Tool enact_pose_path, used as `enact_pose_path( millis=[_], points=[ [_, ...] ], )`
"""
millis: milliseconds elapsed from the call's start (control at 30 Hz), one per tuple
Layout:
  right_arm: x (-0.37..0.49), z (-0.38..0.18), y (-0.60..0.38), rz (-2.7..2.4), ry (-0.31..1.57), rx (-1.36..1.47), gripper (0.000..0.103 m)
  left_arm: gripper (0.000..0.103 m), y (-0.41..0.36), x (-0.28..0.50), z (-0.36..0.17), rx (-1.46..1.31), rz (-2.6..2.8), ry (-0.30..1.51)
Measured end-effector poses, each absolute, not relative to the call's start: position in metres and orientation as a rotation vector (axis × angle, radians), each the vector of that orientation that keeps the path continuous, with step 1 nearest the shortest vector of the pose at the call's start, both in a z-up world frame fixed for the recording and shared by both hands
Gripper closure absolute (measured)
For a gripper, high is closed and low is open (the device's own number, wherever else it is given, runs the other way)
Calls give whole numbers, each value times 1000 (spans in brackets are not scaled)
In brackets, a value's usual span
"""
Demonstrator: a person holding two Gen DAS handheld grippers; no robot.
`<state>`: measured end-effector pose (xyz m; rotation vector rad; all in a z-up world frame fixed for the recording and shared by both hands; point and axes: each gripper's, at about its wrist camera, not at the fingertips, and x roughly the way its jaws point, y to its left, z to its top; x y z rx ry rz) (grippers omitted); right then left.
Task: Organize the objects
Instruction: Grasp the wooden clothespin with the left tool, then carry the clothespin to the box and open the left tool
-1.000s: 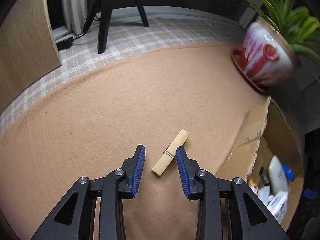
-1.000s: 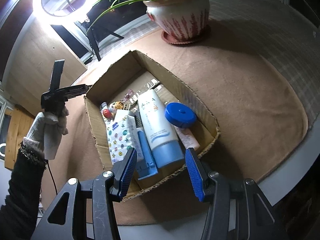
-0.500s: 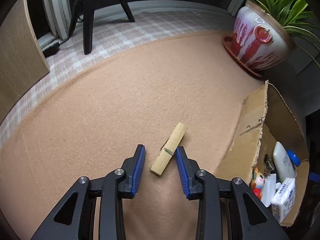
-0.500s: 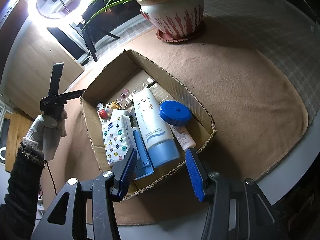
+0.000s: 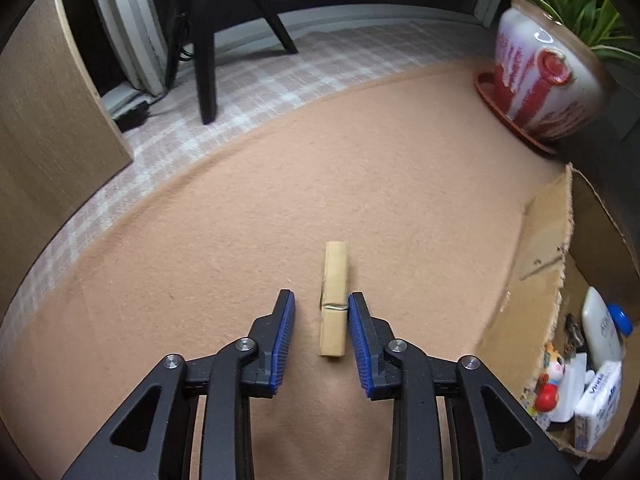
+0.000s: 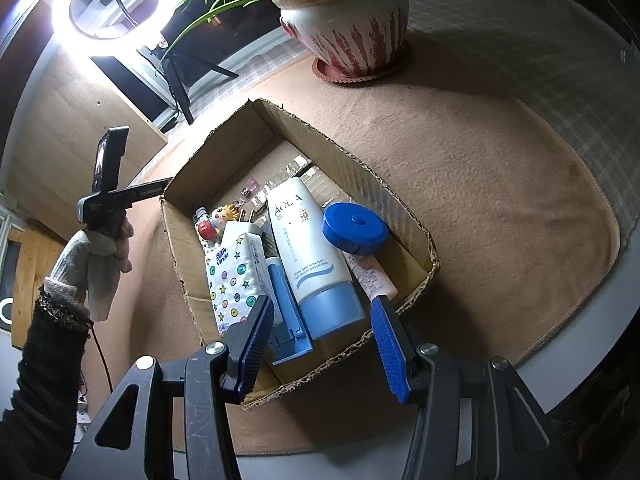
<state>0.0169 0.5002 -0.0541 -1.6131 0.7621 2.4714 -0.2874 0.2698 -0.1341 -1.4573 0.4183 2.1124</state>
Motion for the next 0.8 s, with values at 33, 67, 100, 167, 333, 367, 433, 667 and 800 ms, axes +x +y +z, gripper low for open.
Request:
enact_pose_path(
  millis=[33, 67, 100, 167, 333, 367, 433, 667, 800],
  points=[
    [16, -54, 500, 2471, 766, -1614, 56, 67, 270, -287, -135, -1459, 2112, 418],
    [15, -54, 500, 2471, 768, -1616, 56, 64, 272, -286, -135, -1460, 2110, 410],
    [15, -54, 499, 2472, 766, -1617, 56, 63, 273, -286, -134, -1460, 2113, 401],
    [14, -54, 497, 2477, 755, -1617, 56, 63, 274, -286, -135, -1460, 2126, 387],
    [12, -49, 495, 2494, 740, -1601, 56, 90, 265, -290, -135, -1490, 2156, 294],
    [12, -47, 495, 2498, 731, -1594, 56, 90, 260, -293, -136, -1507, 2154, 255],
    [11, -45, 495, 2506, 710, -1581, 56, 90, 252, -292, -135, -1524, 2160, 227],
    [8, -39, 492, 2530, 589, -1540, 56, 90, 237, -268, -104, -1461, 2187, 169],
    [9, -36, 486, 2550, 491, -1525, 56, 90, 244, -249, -75, -1380, 2182, 152]
  ],
)
